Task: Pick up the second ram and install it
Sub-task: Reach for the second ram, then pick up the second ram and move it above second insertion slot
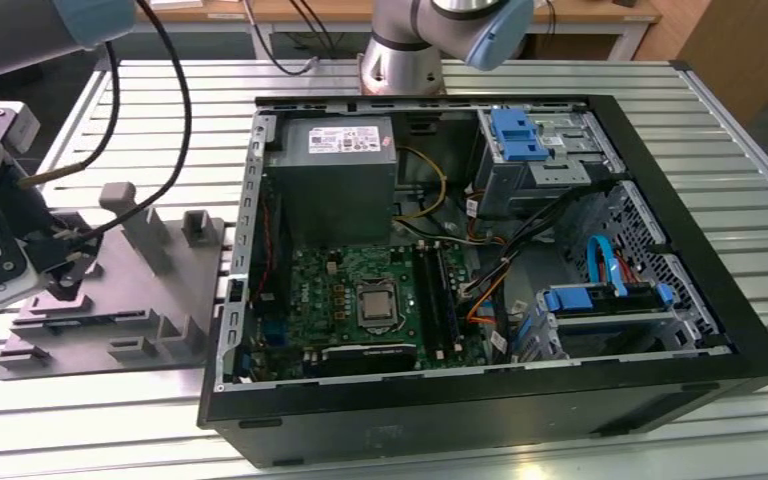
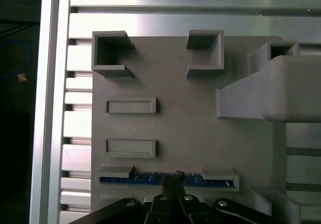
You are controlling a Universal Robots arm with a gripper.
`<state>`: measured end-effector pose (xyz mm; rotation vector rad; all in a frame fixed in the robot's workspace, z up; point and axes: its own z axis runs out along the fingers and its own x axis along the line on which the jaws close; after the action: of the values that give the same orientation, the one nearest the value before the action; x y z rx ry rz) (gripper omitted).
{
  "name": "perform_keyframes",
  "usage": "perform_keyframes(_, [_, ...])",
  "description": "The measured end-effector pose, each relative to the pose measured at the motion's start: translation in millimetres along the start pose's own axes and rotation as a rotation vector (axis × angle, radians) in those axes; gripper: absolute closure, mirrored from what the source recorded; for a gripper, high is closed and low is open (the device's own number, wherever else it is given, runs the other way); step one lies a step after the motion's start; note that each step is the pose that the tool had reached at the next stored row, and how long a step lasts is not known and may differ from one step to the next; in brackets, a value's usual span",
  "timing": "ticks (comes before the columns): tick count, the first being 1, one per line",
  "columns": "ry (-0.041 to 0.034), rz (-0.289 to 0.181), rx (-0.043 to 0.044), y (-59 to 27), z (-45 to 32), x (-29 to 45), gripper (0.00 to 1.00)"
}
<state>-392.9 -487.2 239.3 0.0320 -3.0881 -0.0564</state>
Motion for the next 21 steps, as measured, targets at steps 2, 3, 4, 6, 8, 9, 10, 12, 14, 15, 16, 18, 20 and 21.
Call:
perform_keyframes(2, [0.0, 0.0, 0.0, -0.2, 3.6, -0.2, 0.9])
perform_keyframes(3, [-0.0001, 0.0, -0.0001, -0.3, 5.4, -0.4, 0.9])
perform_keyframes(4, [-0.0001, 0.0, -0.0001, -0.5, 7.2, -0.5, 0.9])
perform_keyframes(6, [0.0001, 0.0, 0.0, -0.9, 10.8, -0.7, 0.9])
perform_keyframes(8, [0.0, 0.0, 0.0, -1.6, 14.4, -0.9, 0.9])
perform_keyframes(9, [0.0, 0.0, 0.0, -1.8, 16.2, -0.9, 0.9])
perform_keyframes(10, [-0.0002, 0.0, -0.0001, -1.8, 17.3, -1.0, 0.9])
perform_keyframes(12, [0.0001, 0.0, 0.0004, -1.9, 17.1, -1.0, 0.9])
perform_keyframes(14, [0.0, 0.0, 0.0005, -1.9, 17.1, -1.0, 0.9])
perform_keyframes(15, [0.0, 0.0, 0.001, -1.9, 17.2, -1.0, 0.9])
perform_keyframes(16, [0.0, 0.0, 0.0015, -1.9, 17.2, -1.0, 0.9])
perform_keyframes(18, [0.0, 0.0, 0.0016, -1.9, 17.2, -1.0, 0.9])
perform_keyframes(20, [0.0001, 0.0, 0.0018, -1.9, 17.2, -1.0, 0.9])
perform_keyframes(21, [0.0, 0.0, 0.0019, -1.9, 17.2, -1.0, 0.9])
